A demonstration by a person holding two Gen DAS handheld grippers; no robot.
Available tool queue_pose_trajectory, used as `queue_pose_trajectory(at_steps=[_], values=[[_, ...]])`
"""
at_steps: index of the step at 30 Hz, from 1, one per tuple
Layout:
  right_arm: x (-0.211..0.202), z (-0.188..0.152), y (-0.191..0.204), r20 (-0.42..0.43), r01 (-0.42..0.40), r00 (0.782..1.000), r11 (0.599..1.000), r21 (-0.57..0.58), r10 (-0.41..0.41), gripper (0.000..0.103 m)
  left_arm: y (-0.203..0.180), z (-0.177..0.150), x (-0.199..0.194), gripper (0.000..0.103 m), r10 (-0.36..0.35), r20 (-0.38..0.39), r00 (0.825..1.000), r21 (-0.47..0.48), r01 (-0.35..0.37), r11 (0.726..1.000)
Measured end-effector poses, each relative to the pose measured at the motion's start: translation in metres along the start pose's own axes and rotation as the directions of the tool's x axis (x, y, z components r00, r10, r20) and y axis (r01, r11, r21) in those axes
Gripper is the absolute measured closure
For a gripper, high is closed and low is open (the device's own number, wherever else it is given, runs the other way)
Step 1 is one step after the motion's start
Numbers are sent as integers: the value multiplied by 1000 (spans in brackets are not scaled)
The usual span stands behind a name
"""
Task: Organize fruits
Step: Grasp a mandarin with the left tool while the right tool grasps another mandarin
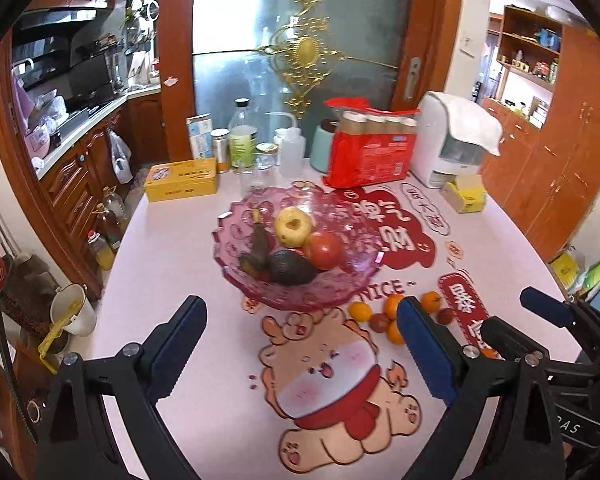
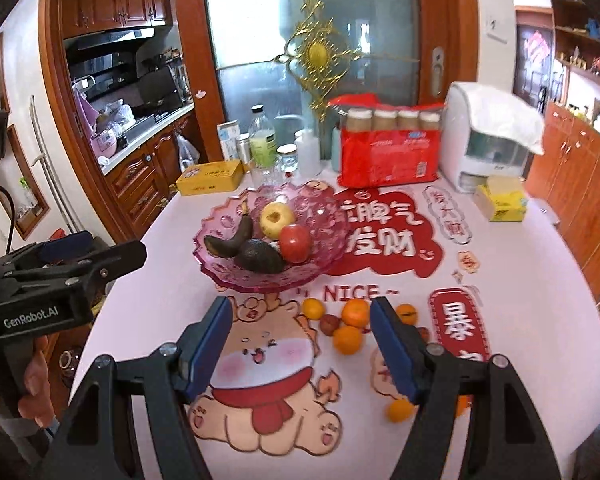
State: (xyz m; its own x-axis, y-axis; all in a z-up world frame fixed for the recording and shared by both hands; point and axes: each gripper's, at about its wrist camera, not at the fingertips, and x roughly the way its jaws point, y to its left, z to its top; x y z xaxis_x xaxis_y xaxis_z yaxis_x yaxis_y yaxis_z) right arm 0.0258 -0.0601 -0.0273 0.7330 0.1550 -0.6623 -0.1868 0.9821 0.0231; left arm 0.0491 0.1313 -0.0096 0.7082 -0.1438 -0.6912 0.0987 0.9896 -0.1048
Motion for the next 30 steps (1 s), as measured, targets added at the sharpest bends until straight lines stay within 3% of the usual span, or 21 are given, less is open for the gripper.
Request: queue_pose_trajectory(at_steps=[8, 15, 22, 30], values=[[-38, -26, -48, 42, 85, 995, 996, 18, -86, 31, -67, -13, 7, 8, -79, -16, 997, 54, 79, 995], [-40, -56, -116, -15, 157, 988, 984, 79, -156, 31, -123, -33, 36, 8, -115, -89, 989, 86, 122, 989], [-22, -80, -165, -92, 164, 983, 983, 84, -156, 31, -163, -56, 75, 8, -96, -156, 983, 79, 110, 991], [29, -110, -193, -201, 102, 975, 994, 32, -94, 32, -192, -100, 127, 8, -93, -245, 965, 57, 111, 992]])
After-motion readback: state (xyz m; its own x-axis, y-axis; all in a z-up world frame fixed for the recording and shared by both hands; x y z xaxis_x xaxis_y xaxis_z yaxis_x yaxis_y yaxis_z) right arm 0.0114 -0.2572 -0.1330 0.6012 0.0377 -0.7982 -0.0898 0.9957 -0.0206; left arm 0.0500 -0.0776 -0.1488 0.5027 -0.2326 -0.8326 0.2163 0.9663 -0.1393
